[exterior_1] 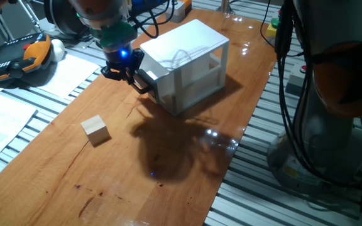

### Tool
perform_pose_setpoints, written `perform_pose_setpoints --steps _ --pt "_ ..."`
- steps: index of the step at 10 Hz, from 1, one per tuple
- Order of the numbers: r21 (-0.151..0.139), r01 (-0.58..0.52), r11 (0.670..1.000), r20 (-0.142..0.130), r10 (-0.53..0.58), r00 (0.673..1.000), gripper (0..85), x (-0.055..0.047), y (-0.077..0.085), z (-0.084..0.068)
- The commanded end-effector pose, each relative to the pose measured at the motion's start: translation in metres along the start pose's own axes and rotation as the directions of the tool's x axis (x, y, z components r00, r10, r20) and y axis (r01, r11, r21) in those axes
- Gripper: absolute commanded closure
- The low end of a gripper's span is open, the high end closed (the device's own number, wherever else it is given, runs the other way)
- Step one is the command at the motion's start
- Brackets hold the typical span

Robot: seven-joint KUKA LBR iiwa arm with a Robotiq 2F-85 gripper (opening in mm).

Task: Put things in the drawer

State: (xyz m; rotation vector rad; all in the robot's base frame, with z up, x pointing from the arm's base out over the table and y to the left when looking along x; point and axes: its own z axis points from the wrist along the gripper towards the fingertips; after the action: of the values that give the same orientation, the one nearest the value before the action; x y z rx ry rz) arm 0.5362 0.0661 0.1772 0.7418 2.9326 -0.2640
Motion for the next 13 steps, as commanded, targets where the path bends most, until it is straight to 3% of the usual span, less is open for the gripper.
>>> perform_pose_setpoints --steps 1,13 --pt "0.001 0.0 1.0 0.001 0.0 1.0 85.0 0.0 0.001 -0.001" --pt "0.007 0.003 1.0 0.0 -0.003 1.0 85.0 0.003 0.014 -0.004"
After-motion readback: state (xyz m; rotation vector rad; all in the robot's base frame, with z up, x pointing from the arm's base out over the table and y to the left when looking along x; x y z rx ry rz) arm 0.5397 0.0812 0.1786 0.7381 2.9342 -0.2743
